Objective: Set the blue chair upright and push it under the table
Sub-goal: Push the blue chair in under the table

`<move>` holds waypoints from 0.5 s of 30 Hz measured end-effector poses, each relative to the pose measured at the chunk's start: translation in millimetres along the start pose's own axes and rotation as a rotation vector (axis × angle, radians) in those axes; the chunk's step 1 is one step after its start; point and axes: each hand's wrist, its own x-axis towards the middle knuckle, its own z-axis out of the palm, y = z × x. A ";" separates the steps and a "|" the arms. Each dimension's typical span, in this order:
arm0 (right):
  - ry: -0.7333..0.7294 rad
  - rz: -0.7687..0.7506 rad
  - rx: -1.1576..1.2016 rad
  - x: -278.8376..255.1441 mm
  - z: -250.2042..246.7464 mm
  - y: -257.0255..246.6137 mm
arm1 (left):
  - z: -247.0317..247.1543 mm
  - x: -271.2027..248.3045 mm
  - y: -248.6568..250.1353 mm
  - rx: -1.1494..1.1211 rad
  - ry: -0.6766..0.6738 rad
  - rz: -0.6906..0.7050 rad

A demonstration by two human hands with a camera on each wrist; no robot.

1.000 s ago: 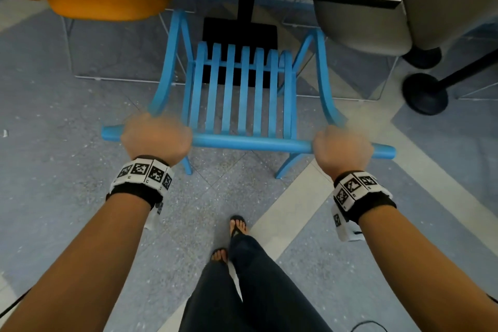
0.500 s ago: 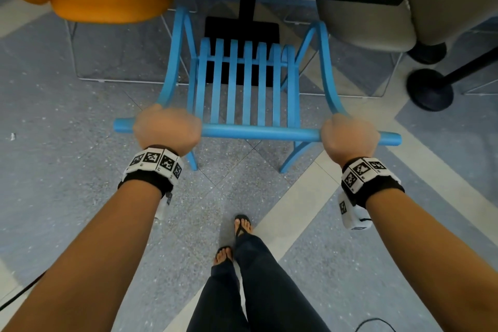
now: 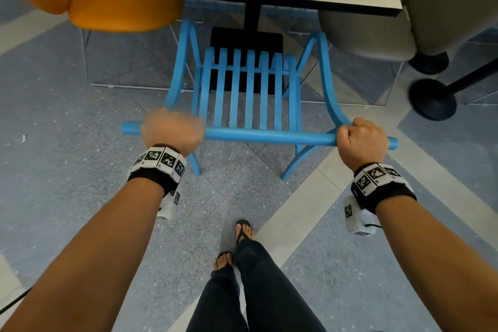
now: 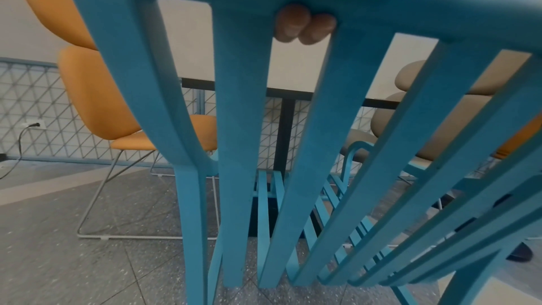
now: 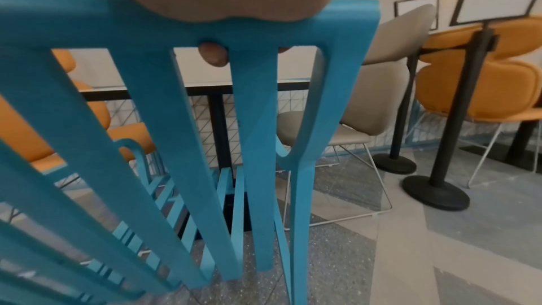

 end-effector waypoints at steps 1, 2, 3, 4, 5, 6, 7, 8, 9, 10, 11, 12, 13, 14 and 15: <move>0.011 0.007 0.005 -0.8 -0.8 -1.7 | 0.5 -2.1 -0.3 -0.005 0.013 -0.004; 0.022 0.011 0.008 -1.3 -1.3 -3.1 | 1.2 -3.9 -1.1 -0.006 0.022 -0.008; 0.027 0.012 0.010 -2.8 -1.1 -3.6 | 1.6 -6.1 -2.4 -0.004 0.025 -0.009; 0.029 0.012 0.011 -4.1 -0.3 -2.7 | 2.2 -7.7 -3.4 -0.004 0.034 -0.007; 0.025 0.013 0.010 -4.1 0.8 -1.5 | 2.4 -7.3 -3.8 -0.005 0.046 -0.003; 0.015 0.012 0.008 -4.6 2.3 0.1 | 2.0 -7.5 -3.8 -0.008 0.053 0.000; 0.006 0.010 0.005 -4.9 3.2 1.3 | 1.3 -7.1 -3.1 -0.011 0.057 0.003; 0.001 0.009 0.003 -4.4 3.5 2.4 | 0.8 -6.7 -1.8 -0.015 0.061 0.004; -0.001 0.010 0.003 -4.1 3.3 3.1 | 0.5 -6.6 -0.6 -0.018 0.065 0.003; 0.001 0.012 0.003 -4.3 2.8 3.5 | 0.7 -6.6 0.1 -0.021 0.066 0.003; 0.006 0.016 0.002 -5.0 2.2 3.5 | 1.1 -6.7 0.1 -0.026 0.067 0.004; 0.011 0.020 0.003 -5.9 1.7 2.9 | 1.0 -6.6 0.2 -0.032 0.069 0.005; 0.010 0.023 0.004 -7.4 1.5 2.4 | 0.4 -6.6 0.5 -0.037 0.072 0.007; 0.010 0.026 0.006 -9.3 1.5 2.7 | 0.4 -7.0 0.9 -0.035 0.081 0.011; 0.012 0.031 0.011 -10.0 1.1 2.9 | 1.2 -6.3 1.0 -0.026 0.087 0.014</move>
